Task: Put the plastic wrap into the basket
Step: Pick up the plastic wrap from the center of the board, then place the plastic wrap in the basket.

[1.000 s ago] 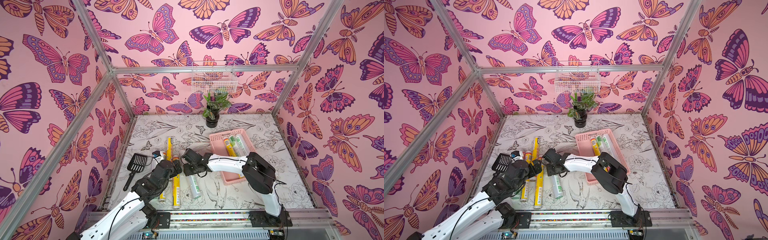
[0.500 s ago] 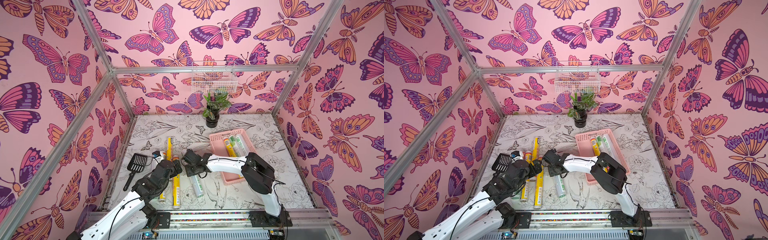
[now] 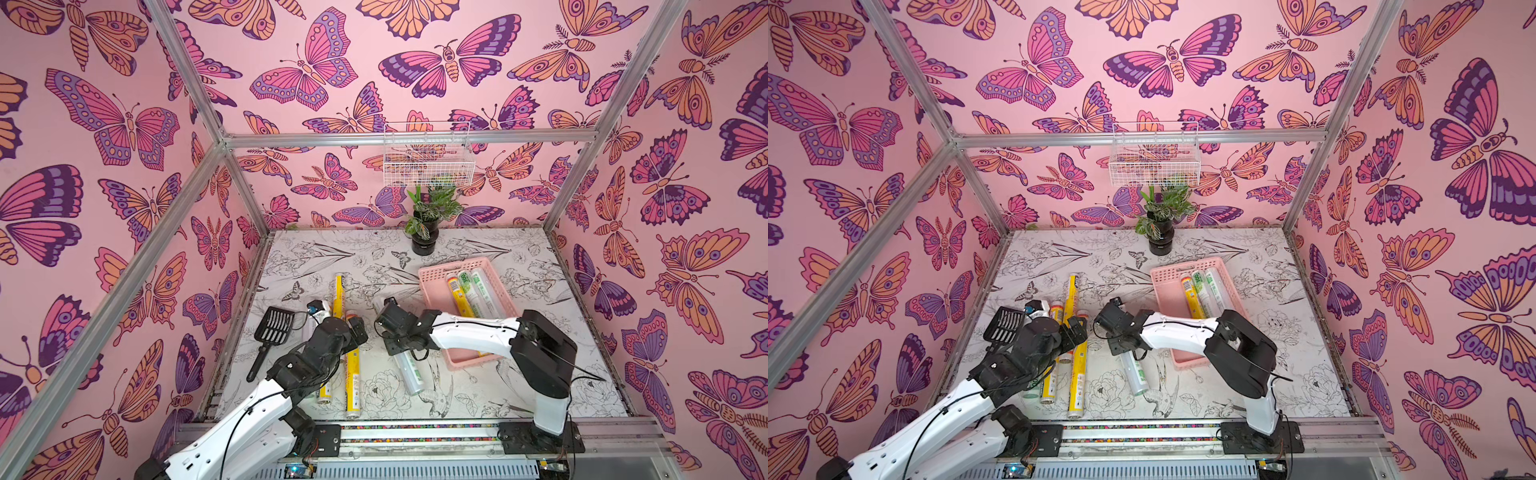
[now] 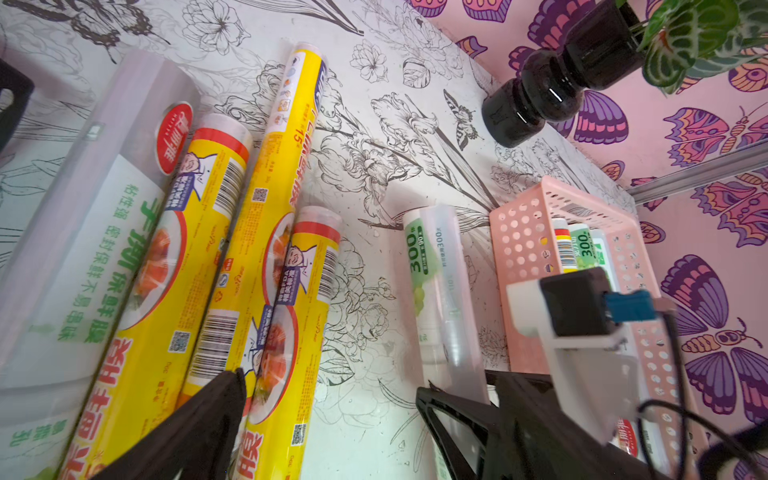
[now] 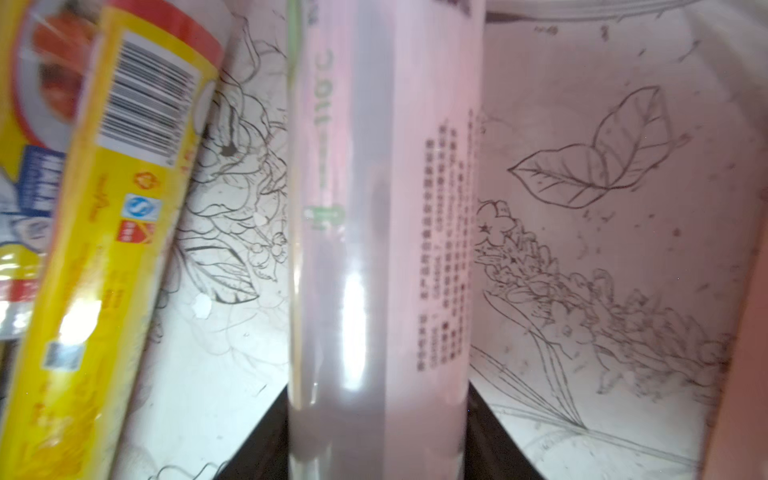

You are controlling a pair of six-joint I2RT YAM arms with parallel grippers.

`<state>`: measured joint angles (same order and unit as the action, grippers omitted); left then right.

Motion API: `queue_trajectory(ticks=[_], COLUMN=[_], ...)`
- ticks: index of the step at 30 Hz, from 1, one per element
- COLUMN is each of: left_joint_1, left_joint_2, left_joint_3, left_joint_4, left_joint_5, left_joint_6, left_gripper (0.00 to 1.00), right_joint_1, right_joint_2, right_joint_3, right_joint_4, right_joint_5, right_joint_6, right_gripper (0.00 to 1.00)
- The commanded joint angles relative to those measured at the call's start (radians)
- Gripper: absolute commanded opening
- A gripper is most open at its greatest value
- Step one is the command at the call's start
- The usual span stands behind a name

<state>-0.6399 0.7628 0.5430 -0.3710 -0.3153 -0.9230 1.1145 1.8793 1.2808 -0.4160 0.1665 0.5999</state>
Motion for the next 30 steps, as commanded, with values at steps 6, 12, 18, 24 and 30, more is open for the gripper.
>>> queue_trajectory(ticks=[6,12,18,24,30], left_joint_1=[0.006,0.006,0.004,-0.032,-0.081], left_joint_2=[0.041,0.159,0.3,0.413,0.554], left_joint_3=[0.007,0.089,0.183,0.275,0.362], left_joint_4=[0.221,0.263,0.304,0.325,0.344], left_joint_5=[0.086,0.172,0.271,0.295,0.316], left_joint_6=[0.019,0.052,0.062,0.069,0.075], left_gripper=[1.0,1.0,1.0,1.0,1.0], right_joint_1=[-0.029,-0.08,-0.145,-0.243,-0.359], right_joint_2=[-0.182,-0.301,-0.455,-0.59,-0.644], right_joint_3=[-0.006,-0.054,-0.134,-0.224,-0.273], right_joint_4=[0.046,0.061,0.089,0.092,0.074], right_joint_5=[-0.001,-0.024,-0.029,-0.064,-0.138], right_joint_6=[-0.032,-0.044,-0.047,-0.055,-0.074], right_gripper=[0.23,0.24,0.24,0.24,0.24])
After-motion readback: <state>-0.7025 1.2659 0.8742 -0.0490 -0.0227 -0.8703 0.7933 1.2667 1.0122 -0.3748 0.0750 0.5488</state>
